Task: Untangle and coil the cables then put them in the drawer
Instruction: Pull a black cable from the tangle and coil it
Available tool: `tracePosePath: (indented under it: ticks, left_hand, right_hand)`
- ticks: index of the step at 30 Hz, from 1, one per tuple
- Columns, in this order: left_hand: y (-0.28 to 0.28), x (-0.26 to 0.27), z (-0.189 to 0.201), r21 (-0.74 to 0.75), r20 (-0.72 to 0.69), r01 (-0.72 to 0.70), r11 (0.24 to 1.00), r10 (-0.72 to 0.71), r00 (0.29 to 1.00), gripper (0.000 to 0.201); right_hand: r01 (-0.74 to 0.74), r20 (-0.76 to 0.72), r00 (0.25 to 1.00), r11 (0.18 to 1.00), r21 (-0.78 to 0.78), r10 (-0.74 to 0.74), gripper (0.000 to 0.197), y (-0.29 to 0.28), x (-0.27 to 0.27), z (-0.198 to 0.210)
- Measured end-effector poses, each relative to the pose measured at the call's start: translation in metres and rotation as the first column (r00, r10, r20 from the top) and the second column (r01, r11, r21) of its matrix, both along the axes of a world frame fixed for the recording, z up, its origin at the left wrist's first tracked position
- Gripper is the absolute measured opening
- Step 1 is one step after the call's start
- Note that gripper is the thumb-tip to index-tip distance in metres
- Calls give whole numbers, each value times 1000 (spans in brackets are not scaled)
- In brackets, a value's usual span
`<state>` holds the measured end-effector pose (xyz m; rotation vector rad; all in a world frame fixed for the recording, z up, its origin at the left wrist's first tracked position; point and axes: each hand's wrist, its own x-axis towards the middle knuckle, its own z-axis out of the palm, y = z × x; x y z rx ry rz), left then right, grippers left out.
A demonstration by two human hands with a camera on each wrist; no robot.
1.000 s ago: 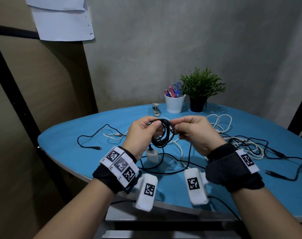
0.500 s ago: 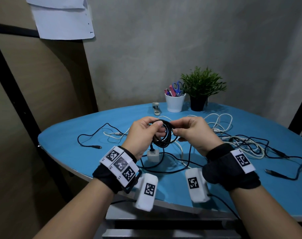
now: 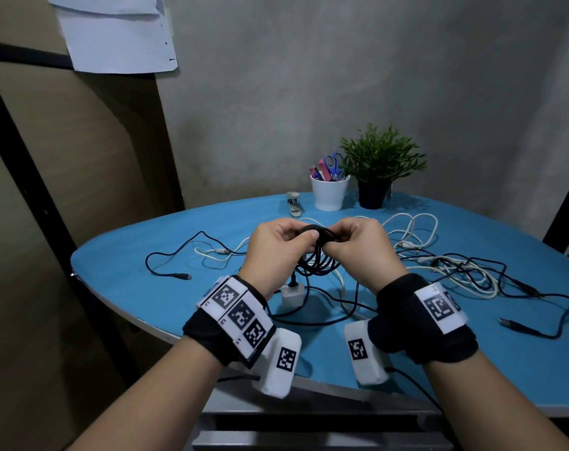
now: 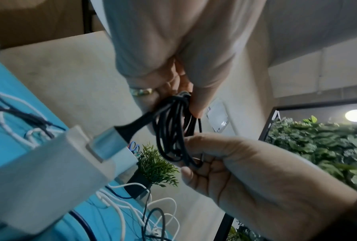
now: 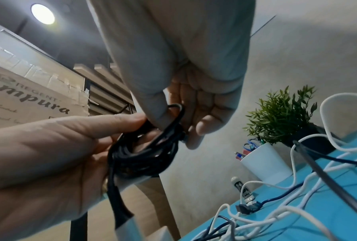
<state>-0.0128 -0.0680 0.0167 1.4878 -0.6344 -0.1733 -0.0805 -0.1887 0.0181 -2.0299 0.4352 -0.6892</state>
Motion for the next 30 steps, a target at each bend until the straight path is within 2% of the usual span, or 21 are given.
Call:
tracePosePath:
  ticks: [4,6,9,12,14,17,19,22,27,29,30]
  left_hand:
    - [4,6,5,136,144,-77,988,57,988,5]
    - [5,9,6,164,169,-82,983,54,984,6]
    - [6,11,7,147,125,-62,987,43,991,9]
    - [8,9,4,59,-4,29,998,-28,1000,11]
    - [10,7,3,-11,-104,81,997,-82,991,11]
    - [10,10,2,-66,-191,105,992,-116,975,10]
    - [10,12,2,-87,-205,115,989,-131,970,10]
    - [11,11,4,-54,-155,119,991,-126,980,9]
    - [11,10,7,50,-27,83,995,-81,996,12]
    - [9,10,7,70,-15,64,995,-63,998,12]
    - [9,10,7,67,-19,61,996,-60,998,12]
  right_hand:
    - [-70,21,998,981,180,67,21,-1,-4,4]
    - [-124,53,992,954,273,114,23,0,-5,5]
    - [-231,134,972,875,426,191,24,1,-7,7]
    - [-329,197,944,803,497,265,27,0,-9,9]
    - [-354,206,934,826,439,290,29,1,-10,11]
    - [-282,198,951,929,242,237,32,3,-10,14]
    - [-192,184,966,980,48,180,31,3,-9,15]
    - [-101,209,969,984,-148,131,27,4,-8,14]
    - [-68,252,958,964,-259,136,13,5,-5,12]
    - [-79,262,956,975,-206,132,14,1,-3,12]
    - [-108,270,953,986,-129,140,15,0,-3,14]
